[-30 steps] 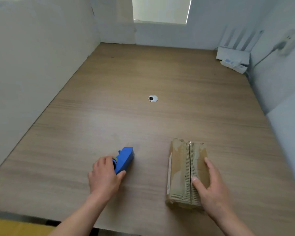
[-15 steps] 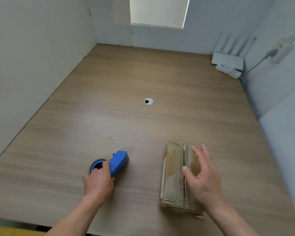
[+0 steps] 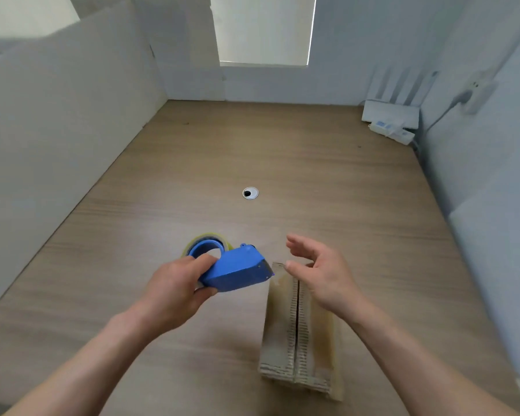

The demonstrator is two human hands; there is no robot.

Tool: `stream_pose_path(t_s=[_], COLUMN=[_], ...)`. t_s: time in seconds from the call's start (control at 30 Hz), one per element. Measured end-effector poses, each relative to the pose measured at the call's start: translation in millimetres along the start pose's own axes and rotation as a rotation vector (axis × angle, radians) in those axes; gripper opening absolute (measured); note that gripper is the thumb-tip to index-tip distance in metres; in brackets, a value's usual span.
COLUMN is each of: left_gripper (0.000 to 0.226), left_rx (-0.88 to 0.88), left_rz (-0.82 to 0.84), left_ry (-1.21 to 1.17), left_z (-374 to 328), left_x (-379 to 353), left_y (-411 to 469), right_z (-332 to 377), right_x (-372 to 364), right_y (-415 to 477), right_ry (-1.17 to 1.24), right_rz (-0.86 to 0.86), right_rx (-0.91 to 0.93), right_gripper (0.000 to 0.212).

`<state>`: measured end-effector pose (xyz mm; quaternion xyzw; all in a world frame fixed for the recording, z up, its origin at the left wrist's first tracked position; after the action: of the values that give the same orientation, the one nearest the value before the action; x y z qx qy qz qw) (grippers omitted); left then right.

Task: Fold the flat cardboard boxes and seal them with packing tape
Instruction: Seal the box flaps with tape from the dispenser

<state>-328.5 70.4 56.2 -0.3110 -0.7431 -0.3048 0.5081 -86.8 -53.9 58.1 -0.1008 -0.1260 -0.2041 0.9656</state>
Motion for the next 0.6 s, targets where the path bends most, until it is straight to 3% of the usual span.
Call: stream_pose_path(t_s=[0.1,0.23,0.37,0.5,0.6], left_gripper=[0.03,0.029,0.031,0.025,0.027], left_rx=[-0.096,-0.171,-0.178,-0.057,0.124], left_rz=[0.007,0.004,0.054,0.116,0.262], left_ry=[-0.001,0.003,-0.112,-0.226,-0.308], left_z=[-14.9,-28.9,-34.7,-15.2,9.7], left_x=[14.3,24.7,38.4,55.2,55.1], left_y=[13.2,24.9,34.4,42.3,45.0], right_z=[6.2,10.0,17.1,13.4,-6.7], right_x=[5.7,12.4,21.7,42.6,61.1], right_y=[6.5,8.5,1.5,1.3,6.3], right_ry=[0.024,0.118,0.12,0.189,0.248], right_rz=[0.012,-0.002,-0.011,-0.1,-0.167], right_rx=[0.017,0.034,0.116,0.106,-0.044], right_gripper=[0.05,0.02,0.018,0.02,0.018])
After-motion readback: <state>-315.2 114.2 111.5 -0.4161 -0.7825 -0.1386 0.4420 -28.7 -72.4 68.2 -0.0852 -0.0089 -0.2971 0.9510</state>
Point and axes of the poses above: each hand's wrist, its own y-axis towards the middle knuckle, its own x-axis out of the back of the hand, z = x × y, the point moved 3 cm from there along y, towards the middle knuckle, and after that the axes turned 5 degrees about y, right-handed, at the moved point
